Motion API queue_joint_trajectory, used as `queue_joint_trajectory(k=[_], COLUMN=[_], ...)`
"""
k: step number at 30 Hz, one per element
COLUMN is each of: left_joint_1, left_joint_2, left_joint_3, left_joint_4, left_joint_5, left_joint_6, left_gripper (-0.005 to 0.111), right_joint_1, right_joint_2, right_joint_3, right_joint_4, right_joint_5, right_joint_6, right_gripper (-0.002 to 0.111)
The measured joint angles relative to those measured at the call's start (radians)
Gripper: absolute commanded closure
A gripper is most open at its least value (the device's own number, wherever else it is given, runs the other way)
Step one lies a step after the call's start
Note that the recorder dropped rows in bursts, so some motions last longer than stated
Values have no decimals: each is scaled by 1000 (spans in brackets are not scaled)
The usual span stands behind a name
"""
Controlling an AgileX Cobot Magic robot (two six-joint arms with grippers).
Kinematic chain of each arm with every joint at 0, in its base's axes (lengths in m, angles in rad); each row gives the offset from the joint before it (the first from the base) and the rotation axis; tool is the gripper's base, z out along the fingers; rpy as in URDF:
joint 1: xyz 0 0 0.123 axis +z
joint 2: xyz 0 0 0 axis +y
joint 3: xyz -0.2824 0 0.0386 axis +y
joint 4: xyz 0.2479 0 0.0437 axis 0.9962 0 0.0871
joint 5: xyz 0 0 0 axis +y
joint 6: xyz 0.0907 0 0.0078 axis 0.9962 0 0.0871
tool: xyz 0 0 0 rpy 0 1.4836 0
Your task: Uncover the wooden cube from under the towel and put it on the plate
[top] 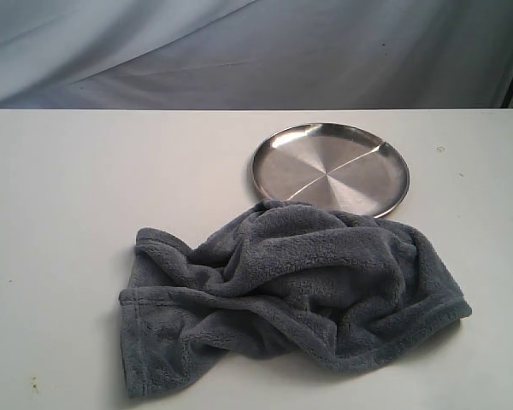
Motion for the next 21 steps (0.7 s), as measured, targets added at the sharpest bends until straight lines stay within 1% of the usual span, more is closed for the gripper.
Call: queue_joint_trajectory(k=[2, 4, 7, 10, 12, 14, 15, 16, 17, 19, 20, 21], left_joint_1=[0, 0, 0, 0, 0, 0, 0, 0, 0, 0, 0, 0], left_joint_2=[0, 0, 0, 0, 0, 0, 0, 0, 0, 0, 0, 0], left_joint_3=[0, 0, 0, 0, 0, 0, 0, 0, 0, 0, 0, 0], left_joint_4=[0, 0, 0, 0, 0, 0, 0, 0, 0, 0, 0, 0], left_joint_5=[0, 0, 0, 0, 0, 0, 0, 0, 0, 0, 0, 0], left_joint_6=[0, 0, 0, 0, 0, 0, 0, 0, 0, 0, 0, 0], left_gripper=[105, 105, 105, 105, 105, 105, 105, 105, 105, 105, 105, 105], right_joint_1=[0, 0, 0, 0, 0, 0, 0, 0, 0, 19, 35, 70], right_joint_2=[0, 0, 0, -4, -4, 24, 75, 108, 172, 275, 312, 390], right_joint_3=[0, -28, -205, -426, -530, -633, -696, -723, -763, -801, -806, -808], right_joint_4=[81, 104, 110, 114, 106, 102, 102, 102, 102, 113, 117, 123], right_joint_5=[-61, -89, -110, -128, -112, 16, 125, 185, 289, 408, 436, 481], right_joint_6=[0, 0, -2, -4, -37, -81, -97, -102, -105, -109, -109, -112], right_gripper=[108, 108, 108, 108, 108, 108, 108, 108, 108, 108, 108, 108])
